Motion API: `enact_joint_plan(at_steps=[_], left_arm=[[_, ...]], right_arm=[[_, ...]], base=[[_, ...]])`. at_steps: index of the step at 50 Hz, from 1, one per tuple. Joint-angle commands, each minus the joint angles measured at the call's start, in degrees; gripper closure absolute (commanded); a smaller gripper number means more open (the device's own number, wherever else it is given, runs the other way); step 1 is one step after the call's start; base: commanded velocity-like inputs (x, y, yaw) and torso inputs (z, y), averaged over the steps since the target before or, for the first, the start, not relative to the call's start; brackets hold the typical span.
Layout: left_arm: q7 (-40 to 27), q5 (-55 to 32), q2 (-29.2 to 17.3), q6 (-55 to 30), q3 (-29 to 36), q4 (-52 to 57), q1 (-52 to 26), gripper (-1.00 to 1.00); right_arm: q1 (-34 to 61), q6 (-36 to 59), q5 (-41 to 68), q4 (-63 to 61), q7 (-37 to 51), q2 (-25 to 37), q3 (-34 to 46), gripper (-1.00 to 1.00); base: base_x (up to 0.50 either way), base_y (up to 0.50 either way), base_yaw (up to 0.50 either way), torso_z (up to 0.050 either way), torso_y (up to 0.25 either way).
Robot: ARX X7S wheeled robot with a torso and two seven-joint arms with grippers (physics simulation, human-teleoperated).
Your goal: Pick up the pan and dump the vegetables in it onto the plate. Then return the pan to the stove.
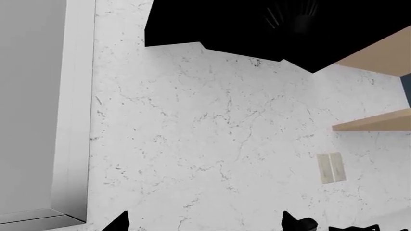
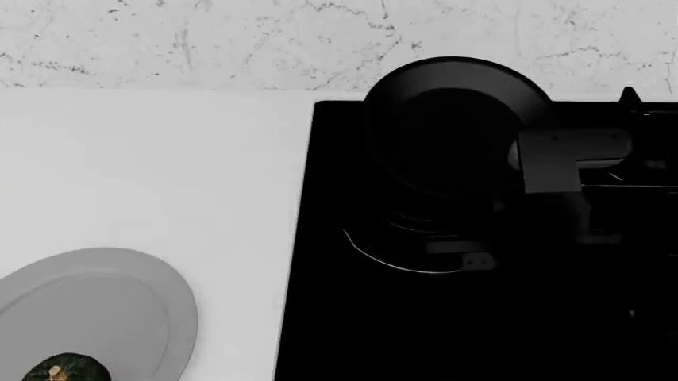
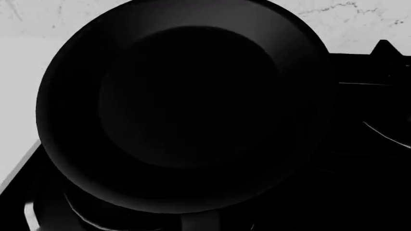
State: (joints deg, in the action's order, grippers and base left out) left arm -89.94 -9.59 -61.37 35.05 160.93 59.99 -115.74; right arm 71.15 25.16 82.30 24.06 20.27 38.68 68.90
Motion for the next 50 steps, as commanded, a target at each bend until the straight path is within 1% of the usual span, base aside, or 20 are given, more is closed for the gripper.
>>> enact_joint_plan(at_steps=[1,8,23,25,28,29,33,39,43,46,50], left_arm=[[0.0,0.0,0.0,-0.2,0.0,0.0,0.2,-1.00],[0.0,-0.1,0.0,-0.2,0.0,0.0,-0.1,-1.00],[0.0,0.8,-1.3,0.4,0.8,0.0,0.0,-1.00],[0.0,0.7,-1.3,0.6,1.3,0.0,-0.7,-1.00],[0.0,0.9,-1.3,0.5,0.9,0.0,-0.2,-1.00],[0.0,0.6,-1.0,0.3,0.1,0.0,0.4,-1.00],[0.0,0.1,-0.4,0.0,-1.6,0.0,1.6,-1.00],[0.0,1.0,-0.7,0.2,-1.2,0.0,2.0,-1.00],[0.0,1.0,-0.6,0.2,-1.4,0.0,2.5,-1.00],[0.0,0.6,-0.2,-0.2,-2.8,0.0,3.6,-1.00],[0.0,0.3,0.0,-0.3,-3.5,0.0,4.2,-1.00]], right_arm=[[6.2,-2.1,-11.7,9.7,-6.0,-6.0,-7.2,1.00],[5.5,-2.3,-12.4,15.7,-9.1,-9.0,-6.3,1.00],[5.5,-3.1,-13.9,26.0,-15.0,-14.6,-4.9,1.00],[5.5,-3.2,-13.9,26.7,-15.5,-15.0,-4.9,1.00],[5.2,-1.8,-13.2,23.1,-14.1,-13.5,-5.0,1.00],[5.2,-1.1,-13.1,19.9,-12.6,-12.3,-4.8,-1.00],[5.4,0.8,-11.4,10.9,-9.4,-8.7,-5.6,-1.00],[5.7,1.3,-10.5,2.9,-6.5,-5.6,-6.5,-1.00],[7.4,1.8,-10.3,-3.4,-3.4,-2.9,-7.5,-1.00],[9.7,3.3,-9.2,-10.6,0.0,-0.1,-8.7,-1.00],[11.1,4.9,-8.6,-17.4,3.3,2.1,-9.1,-1.00]], base=[[0.00,0.00,0.00,0.000,0.000],[0.00,0.00,0.00,0.001,0.006],[0.00,0.00,0.00,0.001,0.003],[0.00,0.00,0.00,0.000,0.000],[0.00,0.00,0.00,0.000,0.003],[0.00,0.00,0.00,0.000,0.000],[0.00,0.00,0.00,0.000,0.000],[0.00,0.00,0.00,0.000,0.002],[0.00,0.00,0.00,0.000,0.000],[0.00,0.00,0.00,0.000,0.000],[0.00,0.00,0.00,0.000,0.000]])
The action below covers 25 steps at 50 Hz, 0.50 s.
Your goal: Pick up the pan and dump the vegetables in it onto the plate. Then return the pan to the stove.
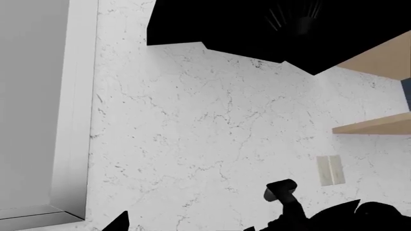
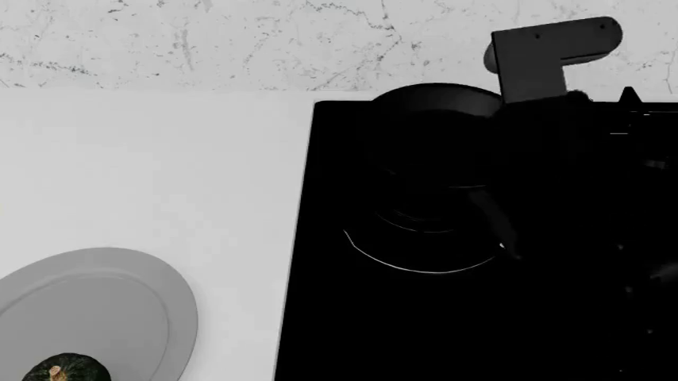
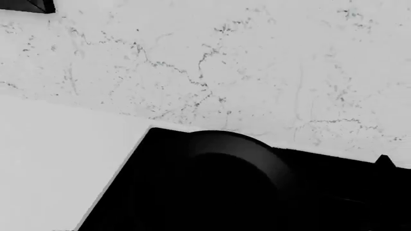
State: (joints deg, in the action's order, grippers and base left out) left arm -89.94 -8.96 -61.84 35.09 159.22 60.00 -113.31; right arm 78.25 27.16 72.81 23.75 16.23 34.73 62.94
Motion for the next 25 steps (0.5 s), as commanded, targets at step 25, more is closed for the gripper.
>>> enact_joint_plan(at_steps=[25], left_arm=[[0.0,-1.1,0.1,0.1,-1.8,0.0,1.1,-1.00]], right_arm=[[-8.4,-4.5,6.5,-54.6,25.1,23.6,-7.1,-1.00]], base=[[0.00,0.00,0.00,0.000,0.000]])
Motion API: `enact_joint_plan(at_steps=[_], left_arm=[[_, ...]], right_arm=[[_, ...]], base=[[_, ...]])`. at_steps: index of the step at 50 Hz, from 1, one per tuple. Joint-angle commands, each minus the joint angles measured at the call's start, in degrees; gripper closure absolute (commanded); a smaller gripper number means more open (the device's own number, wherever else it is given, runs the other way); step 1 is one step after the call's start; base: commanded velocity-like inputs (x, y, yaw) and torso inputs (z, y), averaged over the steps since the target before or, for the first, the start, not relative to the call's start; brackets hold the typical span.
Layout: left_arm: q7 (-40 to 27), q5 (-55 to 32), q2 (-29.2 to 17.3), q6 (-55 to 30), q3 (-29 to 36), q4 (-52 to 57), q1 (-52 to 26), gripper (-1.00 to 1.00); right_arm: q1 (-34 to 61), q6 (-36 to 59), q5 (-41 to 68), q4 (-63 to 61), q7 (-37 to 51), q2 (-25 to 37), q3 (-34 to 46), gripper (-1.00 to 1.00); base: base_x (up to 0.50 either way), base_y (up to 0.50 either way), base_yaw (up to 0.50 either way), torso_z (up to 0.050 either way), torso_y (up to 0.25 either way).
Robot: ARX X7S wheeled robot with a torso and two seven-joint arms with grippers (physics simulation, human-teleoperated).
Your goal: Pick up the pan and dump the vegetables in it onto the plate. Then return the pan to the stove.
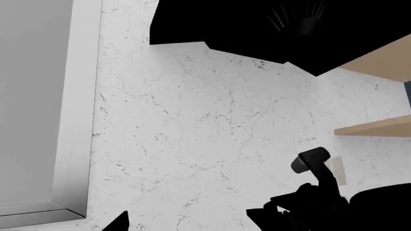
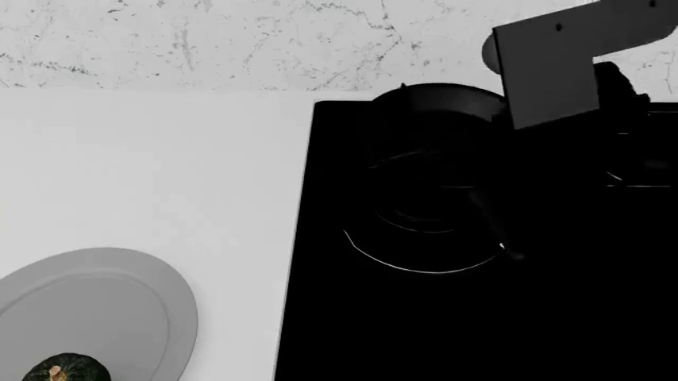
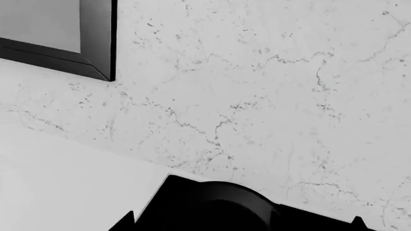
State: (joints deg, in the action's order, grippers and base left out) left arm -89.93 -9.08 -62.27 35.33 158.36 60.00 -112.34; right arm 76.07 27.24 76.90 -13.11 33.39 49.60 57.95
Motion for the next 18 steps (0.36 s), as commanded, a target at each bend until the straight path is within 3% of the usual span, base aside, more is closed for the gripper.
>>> enact_joint_plan(at_steps=[1,18], left_arm=[[0.0,-1.2,0.6,-0.1,-0.9,0.0,0.0,-1.00],[0.0,-3.4,3.0,-1.2,-3.7,0.0,1.2,-1.00]], right_arm=[[-6.8,-5.2,2.4,-19.1,8.5,9.4,-2.3,-1.00],[-19.5,-17.9,-2.0,-35.8,16.5,22.8,-2.7,-1.00]], base=[[0.00,0.00,0.00,0.000,0.000],[0.00,0.00,0.00,0.000,0.000]])
